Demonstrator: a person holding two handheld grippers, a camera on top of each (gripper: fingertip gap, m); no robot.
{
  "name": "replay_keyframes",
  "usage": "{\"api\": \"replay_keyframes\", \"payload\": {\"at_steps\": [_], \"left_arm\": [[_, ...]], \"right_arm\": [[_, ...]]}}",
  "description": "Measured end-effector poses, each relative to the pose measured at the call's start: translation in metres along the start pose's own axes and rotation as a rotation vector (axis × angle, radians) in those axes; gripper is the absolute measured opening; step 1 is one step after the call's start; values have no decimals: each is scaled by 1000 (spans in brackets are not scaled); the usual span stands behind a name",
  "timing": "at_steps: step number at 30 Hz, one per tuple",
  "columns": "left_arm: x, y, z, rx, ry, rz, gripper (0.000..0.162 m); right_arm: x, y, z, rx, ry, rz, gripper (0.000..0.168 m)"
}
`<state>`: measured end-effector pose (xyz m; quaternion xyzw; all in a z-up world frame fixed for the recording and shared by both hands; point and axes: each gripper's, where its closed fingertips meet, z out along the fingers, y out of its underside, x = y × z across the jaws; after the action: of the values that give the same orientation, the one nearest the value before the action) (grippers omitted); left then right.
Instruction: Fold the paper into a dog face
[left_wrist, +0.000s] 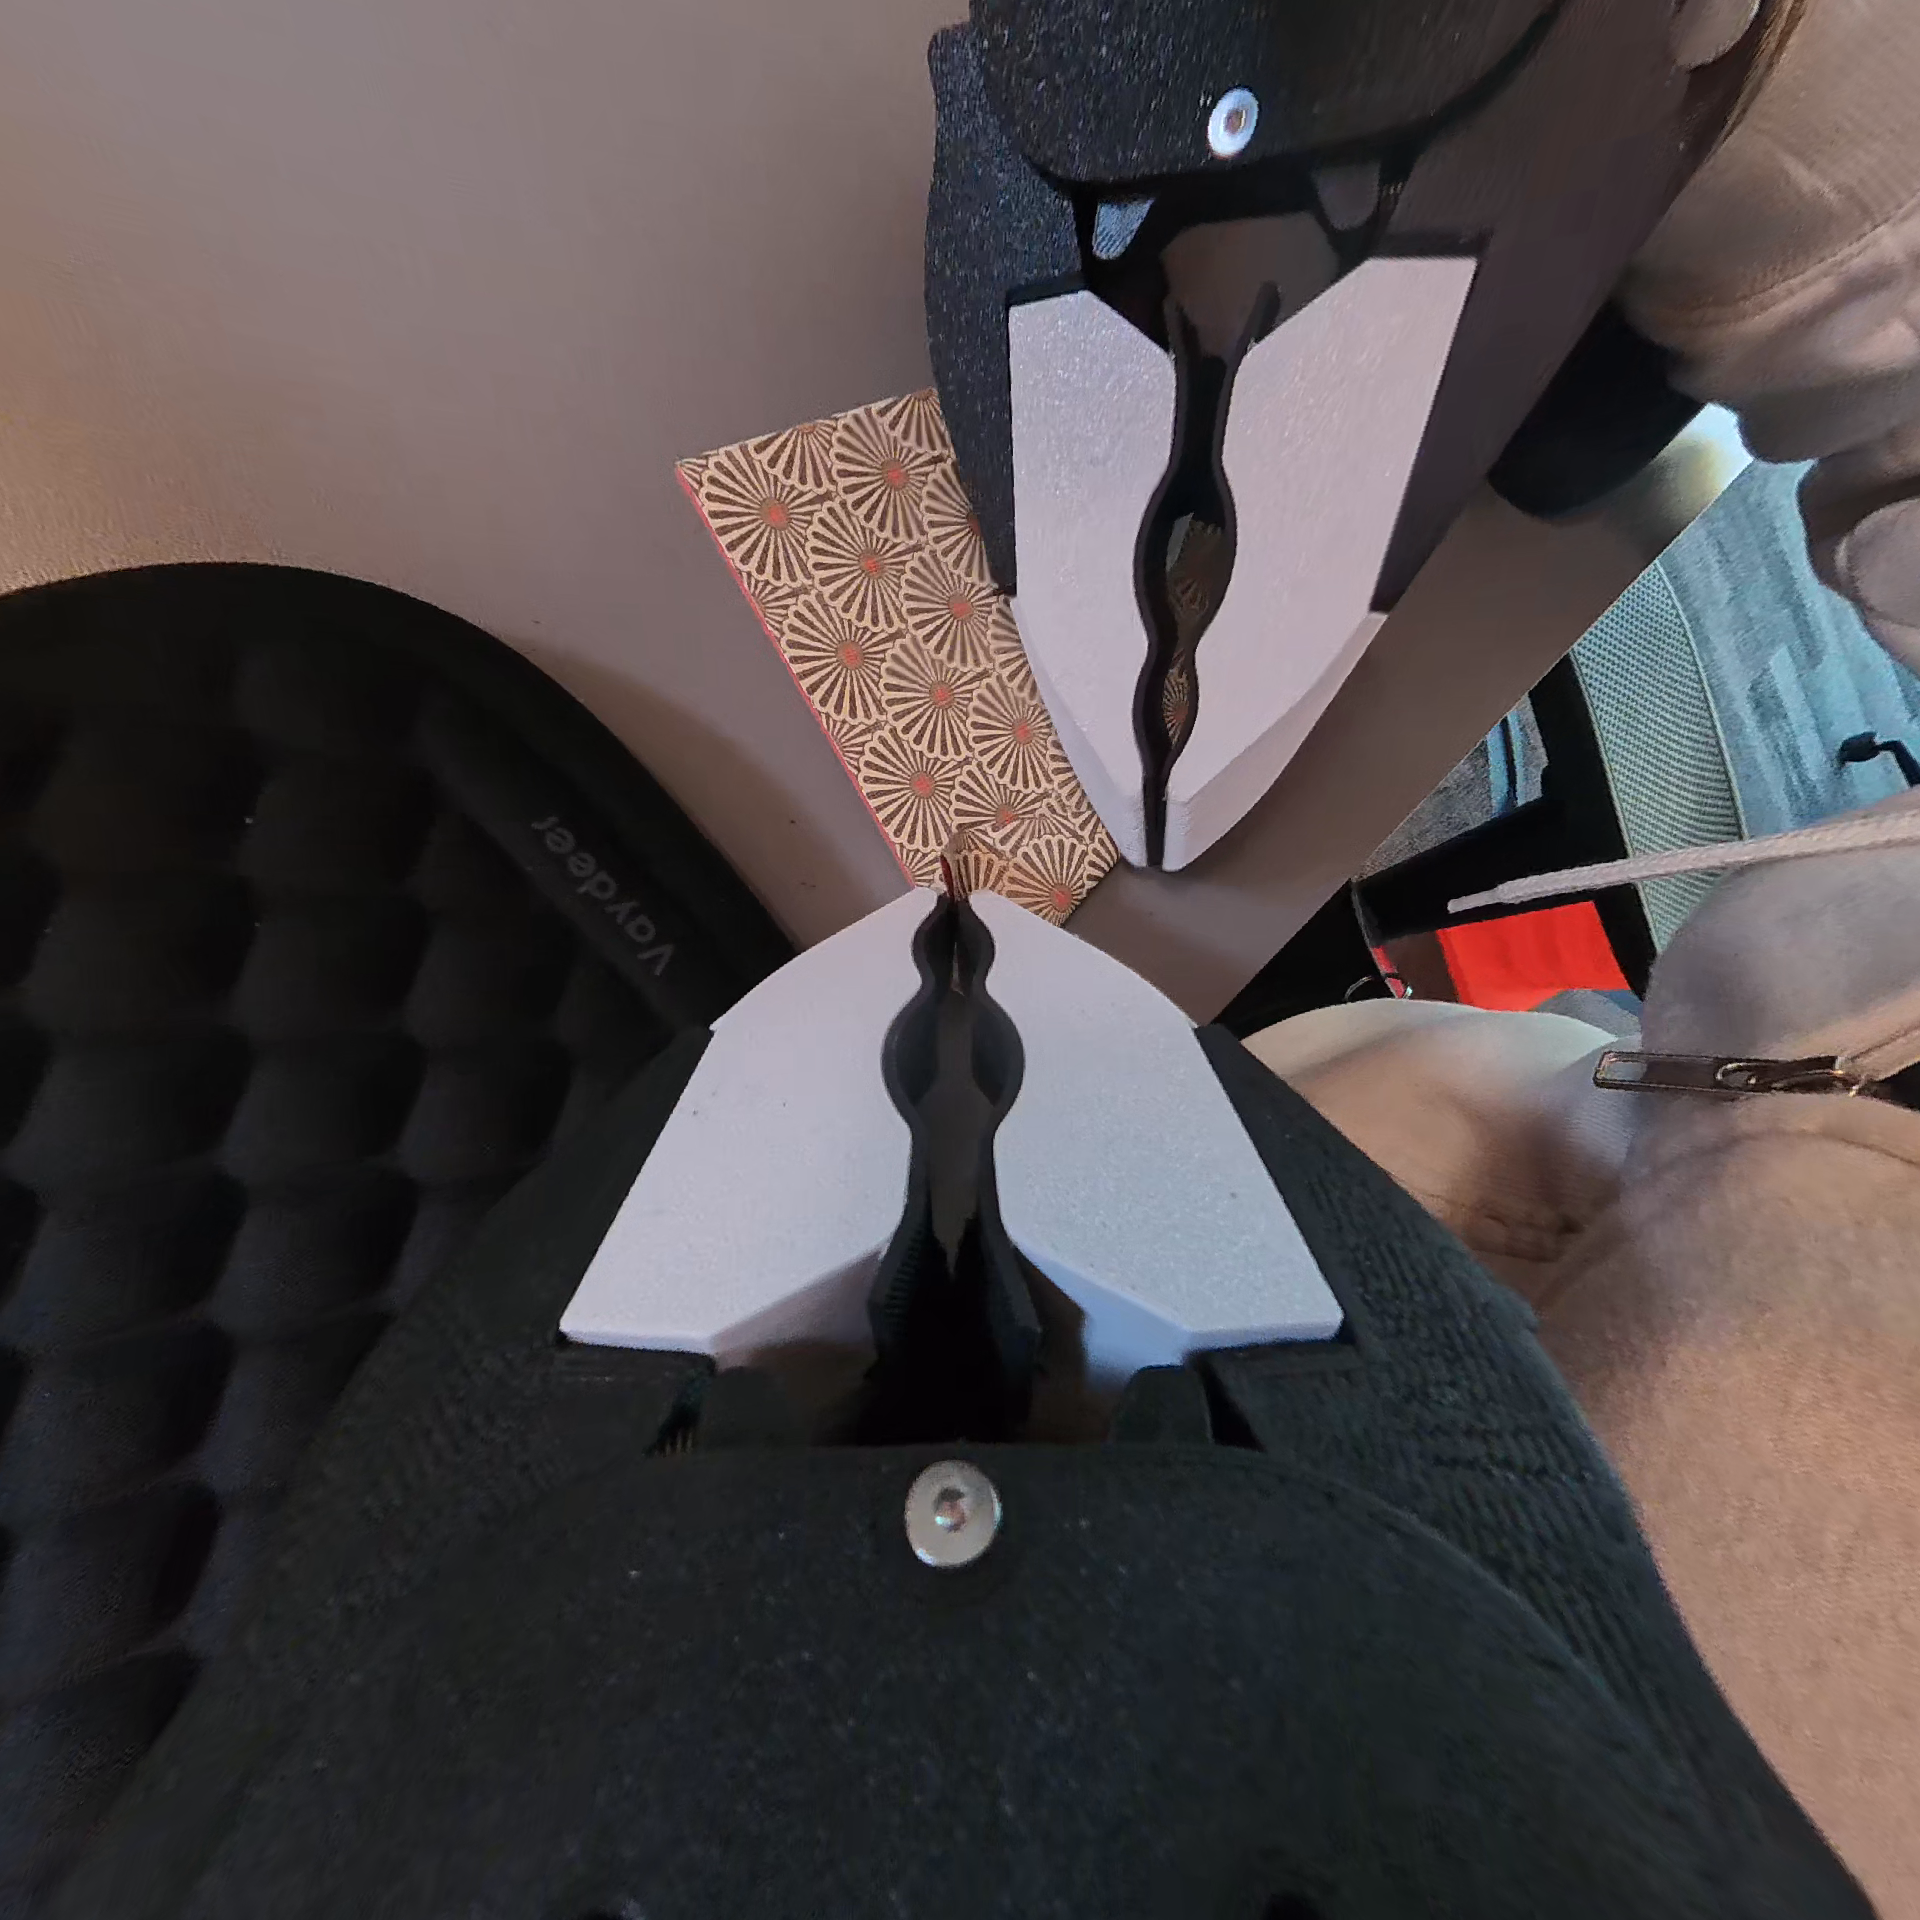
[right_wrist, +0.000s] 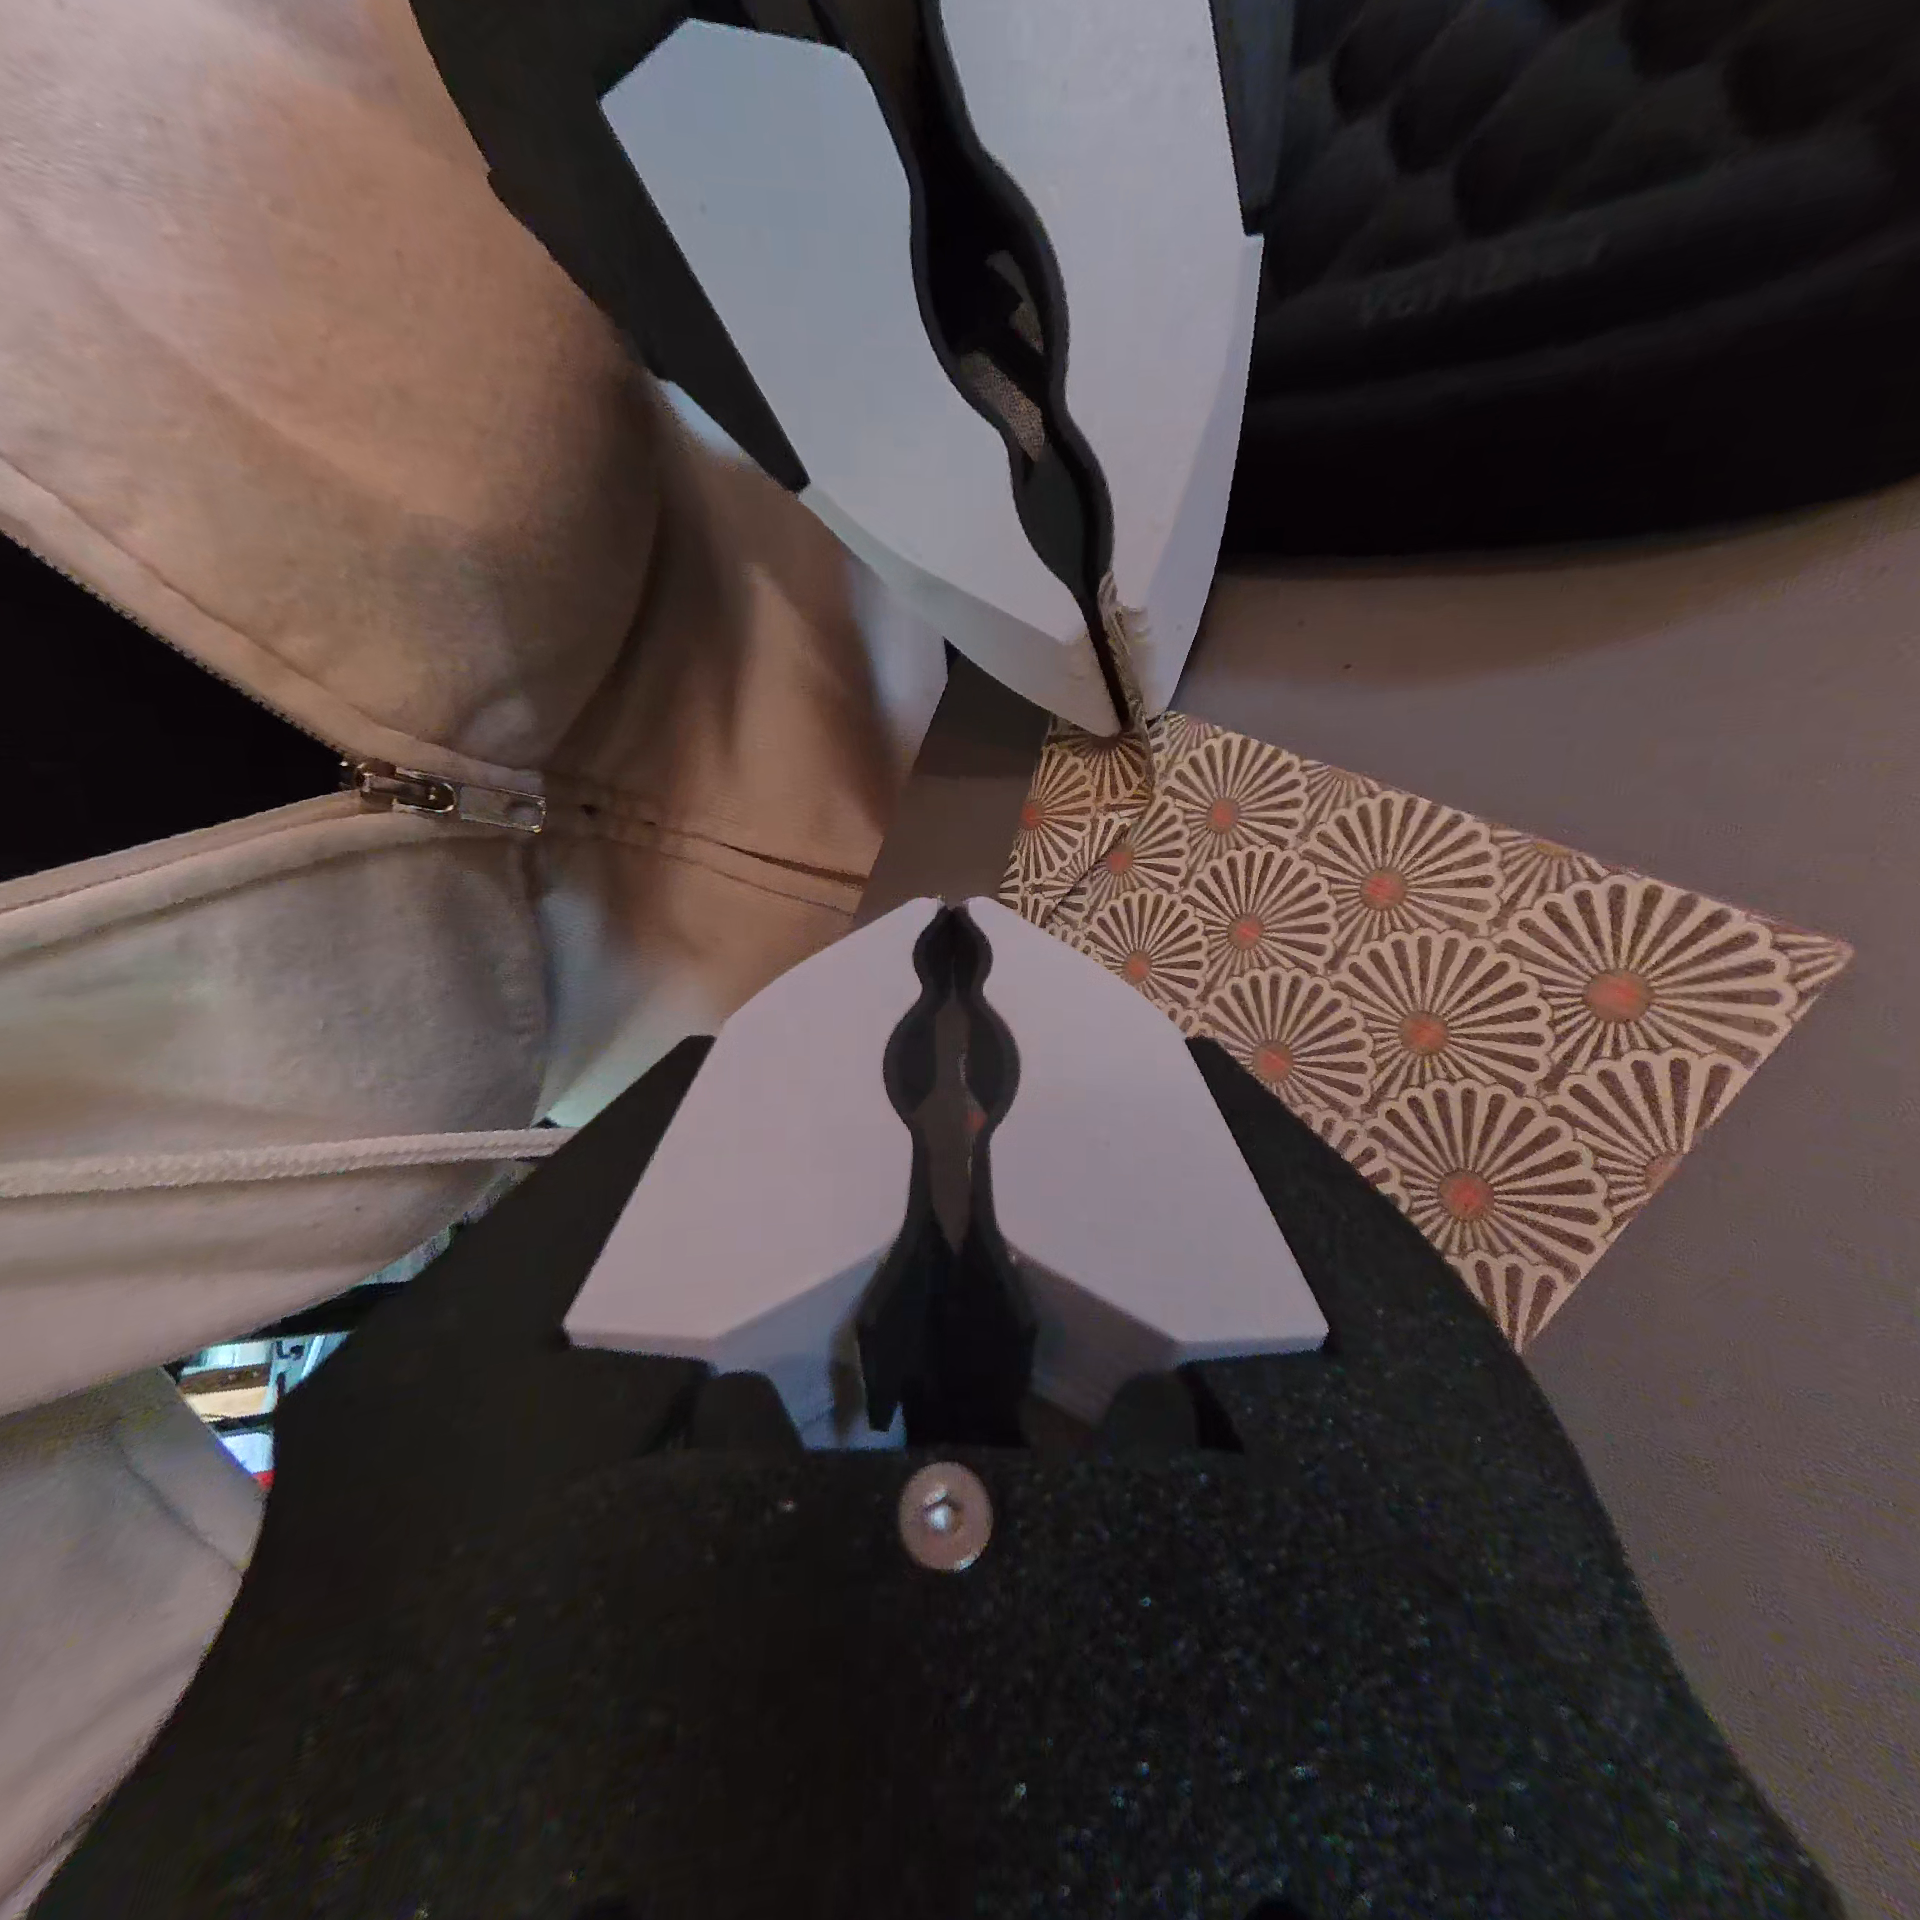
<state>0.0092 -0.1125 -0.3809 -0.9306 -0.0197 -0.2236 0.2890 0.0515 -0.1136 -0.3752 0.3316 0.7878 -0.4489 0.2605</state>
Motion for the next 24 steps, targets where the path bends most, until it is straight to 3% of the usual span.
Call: {"api": "replay_keyframes", "payload": {"at_steps": [8,12,16,21,24], "left_arm": [[-9,-6,-13,-9,-113,115,12],[-21,-16,-32,70,-296,258,28],[24,-18,-20,174,-250,579,0],[33,-8,9,122,-158,515,0],[26,-5,14,105,-183,514,0]], "right_arm": [[1,-1,0,-4,3,4,0],[1,-1,0,-4,2,6,0],[1,-2,0,6,5,18,0],[3,-3,0,24,25,19,0],[3,-4,0,26,25,22,0]]}}
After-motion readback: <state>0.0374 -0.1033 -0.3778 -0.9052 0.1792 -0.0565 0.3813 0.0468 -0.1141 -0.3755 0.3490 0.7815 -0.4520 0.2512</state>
